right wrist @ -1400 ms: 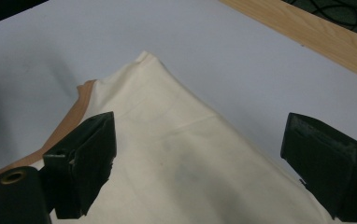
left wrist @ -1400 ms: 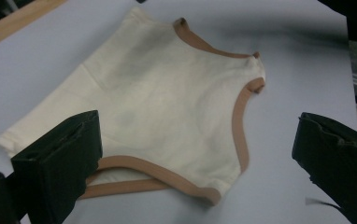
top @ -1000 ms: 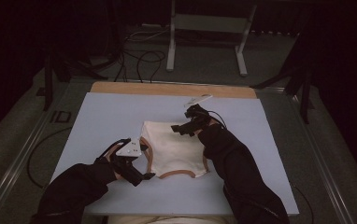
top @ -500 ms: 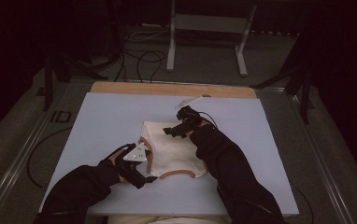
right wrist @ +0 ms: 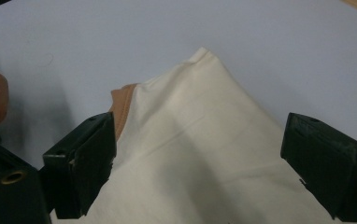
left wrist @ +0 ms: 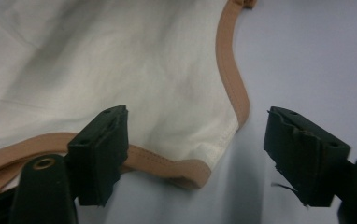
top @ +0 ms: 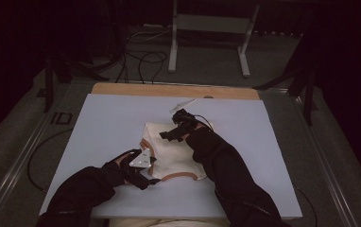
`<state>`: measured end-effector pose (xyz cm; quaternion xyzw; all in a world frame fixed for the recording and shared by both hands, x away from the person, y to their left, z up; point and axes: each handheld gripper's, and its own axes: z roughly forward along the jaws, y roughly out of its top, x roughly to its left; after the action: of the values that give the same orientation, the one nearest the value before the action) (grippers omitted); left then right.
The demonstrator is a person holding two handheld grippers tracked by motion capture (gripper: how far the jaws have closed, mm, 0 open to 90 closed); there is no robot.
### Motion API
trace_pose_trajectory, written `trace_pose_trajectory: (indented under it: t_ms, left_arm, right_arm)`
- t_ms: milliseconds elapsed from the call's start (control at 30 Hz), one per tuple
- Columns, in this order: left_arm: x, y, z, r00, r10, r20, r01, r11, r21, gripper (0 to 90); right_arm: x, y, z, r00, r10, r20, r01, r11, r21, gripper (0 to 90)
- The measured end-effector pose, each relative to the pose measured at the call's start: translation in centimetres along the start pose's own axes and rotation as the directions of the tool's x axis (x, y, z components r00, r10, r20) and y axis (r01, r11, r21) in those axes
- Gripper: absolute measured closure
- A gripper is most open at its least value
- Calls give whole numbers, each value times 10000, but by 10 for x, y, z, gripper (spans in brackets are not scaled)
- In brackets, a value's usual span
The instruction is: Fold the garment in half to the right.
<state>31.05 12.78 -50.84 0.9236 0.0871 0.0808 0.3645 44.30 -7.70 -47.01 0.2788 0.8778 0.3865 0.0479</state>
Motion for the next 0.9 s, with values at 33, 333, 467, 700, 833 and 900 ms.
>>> trace_pose_trajectory:
  t_ms: [33,333,467,700,833,900]
  left_arm:
    - [0,0,1,10000,63,-34,-63,10000,58,276]
    - [3,-3,8,9995,293,-126,-289,9990,340,402]
    - [4,-2,10,9997,231,-88,-227,9991,363,470]
    - [8,0,12,9998,172,-116,-168,9993,337,586]
    - [11,1,14,9999,92,-134,-88,9994,323,708]
    - [12,1,14,10000,77,-21,-77,9995,313,737]
  right_arm:
    - [1,0,1,10000,70,6,-70,10000,35,102]
    - [2,3,11,9999,-7,-105,8,9999,102,102]
    - [3,5,13,9999,65,-102,-63,9999,147,102]
    - [5,7,18,9998,-32,-190,35,9998,172,102]
    - [6,9,19,9998,-55,-213,59,9999,159,102]
    - [6,11,20,9997,-60,-236,63,9999,137,102]
